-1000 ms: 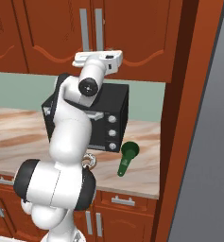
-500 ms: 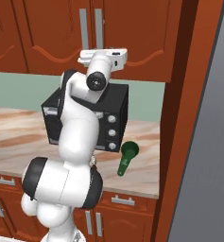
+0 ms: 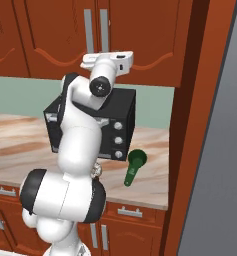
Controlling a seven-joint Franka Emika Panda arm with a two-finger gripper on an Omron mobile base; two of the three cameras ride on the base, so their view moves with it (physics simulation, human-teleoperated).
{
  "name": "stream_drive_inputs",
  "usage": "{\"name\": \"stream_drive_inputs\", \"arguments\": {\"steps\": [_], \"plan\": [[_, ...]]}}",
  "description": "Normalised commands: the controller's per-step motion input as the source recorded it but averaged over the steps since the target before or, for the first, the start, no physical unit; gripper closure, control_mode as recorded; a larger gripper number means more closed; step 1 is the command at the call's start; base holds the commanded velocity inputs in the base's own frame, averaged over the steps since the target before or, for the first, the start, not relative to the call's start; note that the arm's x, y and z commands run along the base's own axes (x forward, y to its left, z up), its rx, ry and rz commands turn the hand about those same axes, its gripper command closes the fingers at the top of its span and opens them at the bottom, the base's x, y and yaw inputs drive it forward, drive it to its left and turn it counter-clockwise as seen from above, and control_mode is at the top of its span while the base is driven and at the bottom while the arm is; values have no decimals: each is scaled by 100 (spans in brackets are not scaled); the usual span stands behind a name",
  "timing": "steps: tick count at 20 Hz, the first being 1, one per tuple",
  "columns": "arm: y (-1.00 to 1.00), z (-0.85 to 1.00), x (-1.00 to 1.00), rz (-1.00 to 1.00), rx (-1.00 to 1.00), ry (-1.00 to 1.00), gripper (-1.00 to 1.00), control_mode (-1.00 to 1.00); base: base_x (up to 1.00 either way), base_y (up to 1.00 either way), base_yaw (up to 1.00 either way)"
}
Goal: Pick the pan from the cabinet and place it on the stove. Then turn on the stove burner for the pan.
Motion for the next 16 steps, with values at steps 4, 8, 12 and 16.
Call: {"name": "stream_drive_inputs", "arguments": {"steps": [4, 8, 12, 16], "plan": [[9, -7, 0, 1, -4, 3, 100, -100, 0, 0, 0], [25, -1, -1, 0, -5, 5, 100, -100, 0, 0, 0], [22, -2, -16, 0, -5, 2, 100, -100, 0, 0, 0], [0, -3, -46, 2, 0, 0, 100, -100, 0, 0, 0]]}}
